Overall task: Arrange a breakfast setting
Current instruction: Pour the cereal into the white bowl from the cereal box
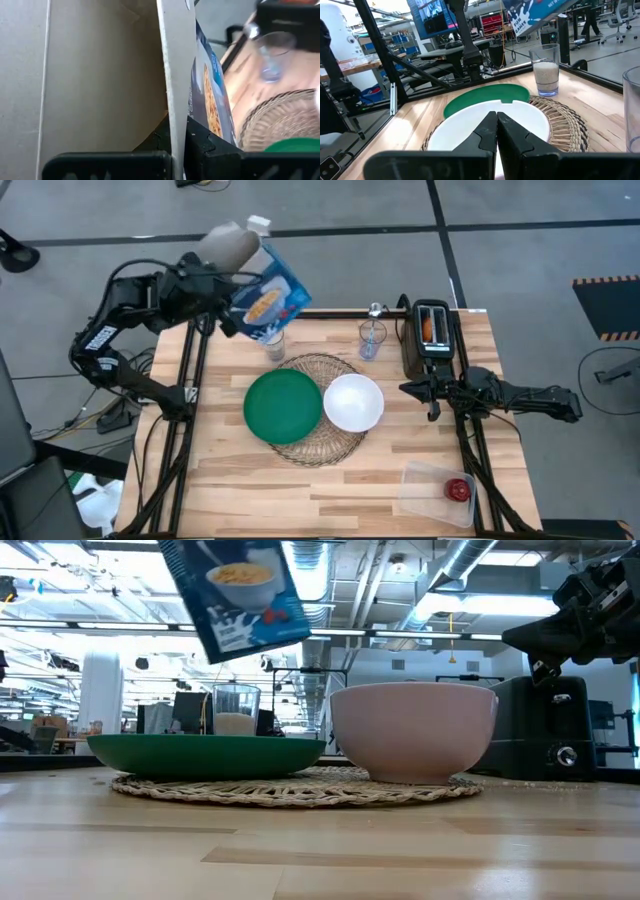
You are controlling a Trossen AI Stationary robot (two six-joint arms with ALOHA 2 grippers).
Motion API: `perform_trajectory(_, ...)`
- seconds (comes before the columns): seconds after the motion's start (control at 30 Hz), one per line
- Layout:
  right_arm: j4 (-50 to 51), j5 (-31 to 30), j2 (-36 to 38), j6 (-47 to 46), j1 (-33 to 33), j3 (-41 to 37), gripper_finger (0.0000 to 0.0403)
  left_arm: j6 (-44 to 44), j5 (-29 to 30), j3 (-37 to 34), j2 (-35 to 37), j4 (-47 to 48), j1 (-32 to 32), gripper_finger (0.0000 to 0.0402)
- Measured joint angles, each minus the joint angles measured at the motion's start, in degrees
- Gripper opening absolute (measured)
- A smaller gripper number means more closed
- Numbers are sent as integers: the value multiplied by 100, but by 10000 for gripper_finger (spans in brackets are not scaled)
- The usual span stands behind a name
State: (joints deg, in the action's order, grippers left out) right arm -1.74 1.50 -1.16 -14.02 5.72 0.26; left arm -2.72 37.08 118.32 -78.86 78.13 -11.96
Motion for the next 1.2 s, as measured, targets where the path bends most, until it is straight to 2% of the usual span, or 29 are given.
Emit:
perform_trajectory(0.23,0,0,-1,1,-2,-1,38,-218,48,4,-194,-640,698,0)
perform_trajectory(0.57,-2,-1,0,-1,-2,0,38,-460,-70,2,-526,-1221,1368,0)
perform_trajectory(0.93,-365,-26,3,39,2,1,38,-930,-340,2,-847,-1990,1640,0)
perform_trajectory(1.2,-1030,-365,-2,220,-8,41,39,-1061,-536,0,-966,-2405,1729,0)
